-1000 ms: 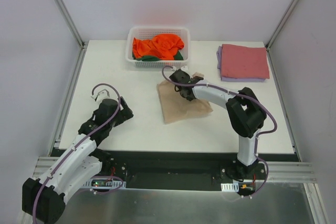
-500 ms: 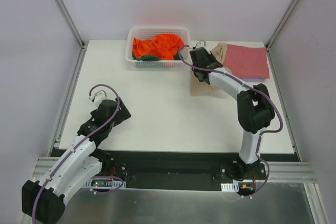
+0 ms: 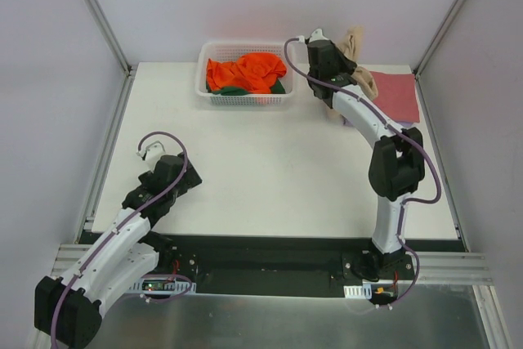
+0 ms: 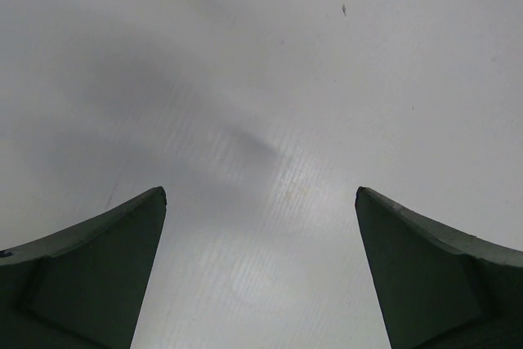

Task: Fold and stack the t-shirts
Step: Put the neatly folded tshirt into the corner of the board with the right arm

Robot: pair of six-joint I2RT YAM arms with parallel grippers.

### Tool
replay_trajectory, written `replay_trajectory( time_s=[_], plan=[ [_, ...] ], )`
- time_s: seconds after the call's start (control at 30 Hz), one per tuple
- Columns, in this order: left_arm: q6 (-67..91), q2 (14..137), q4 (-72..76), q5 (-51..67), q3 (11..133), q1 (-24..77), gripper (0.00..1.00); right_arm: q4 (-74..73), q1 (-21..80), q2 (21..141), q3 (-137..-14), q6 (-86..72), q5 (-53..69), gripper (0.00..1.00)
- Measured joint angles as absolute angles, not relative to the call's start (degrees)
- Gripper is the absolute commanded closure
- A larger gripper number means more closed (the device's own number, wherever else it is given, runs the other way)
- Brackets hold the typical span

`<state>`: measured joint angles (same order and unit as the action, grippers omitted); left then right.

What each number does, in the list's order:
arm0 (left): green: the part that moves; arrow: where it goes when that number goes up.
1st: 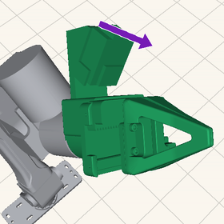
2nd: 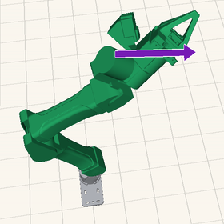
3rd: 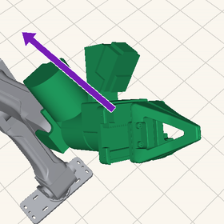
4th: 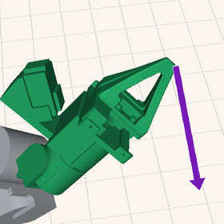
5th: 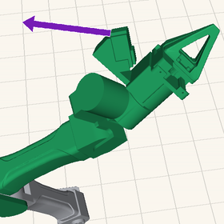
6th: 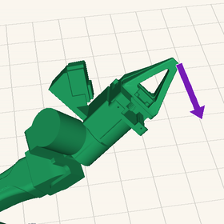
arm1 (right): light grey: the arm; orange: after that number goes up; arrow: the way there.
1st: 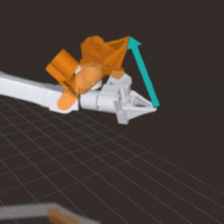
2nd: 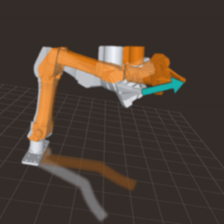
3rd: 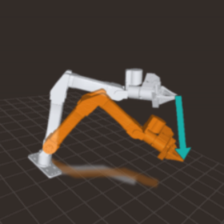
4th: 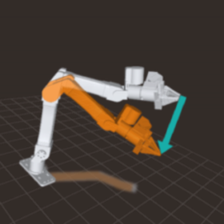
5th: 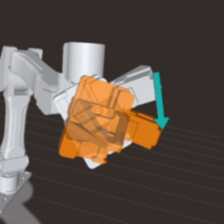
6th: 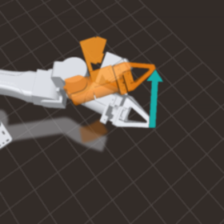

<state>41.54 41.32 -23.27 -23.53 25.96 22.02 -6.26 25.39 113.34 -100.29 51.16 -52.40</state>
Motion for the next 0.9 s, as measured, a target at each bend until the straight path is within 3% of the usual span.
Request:
replay_trajectory(
  time_s=[0.4,0.9],
  plan=[
    [41.54,41.98,-23.35,-24.64,26.63,22.02,0.01,-19.84,22.63,118.58,-116.22,48.25,-50.61,1.0],
    [41.54,43.13,-23.42,-24.71,27.49,22.02,0.01,-29.5,17.63,120.46,-120.09,40.47,-46.26,1.0]
  ],
)
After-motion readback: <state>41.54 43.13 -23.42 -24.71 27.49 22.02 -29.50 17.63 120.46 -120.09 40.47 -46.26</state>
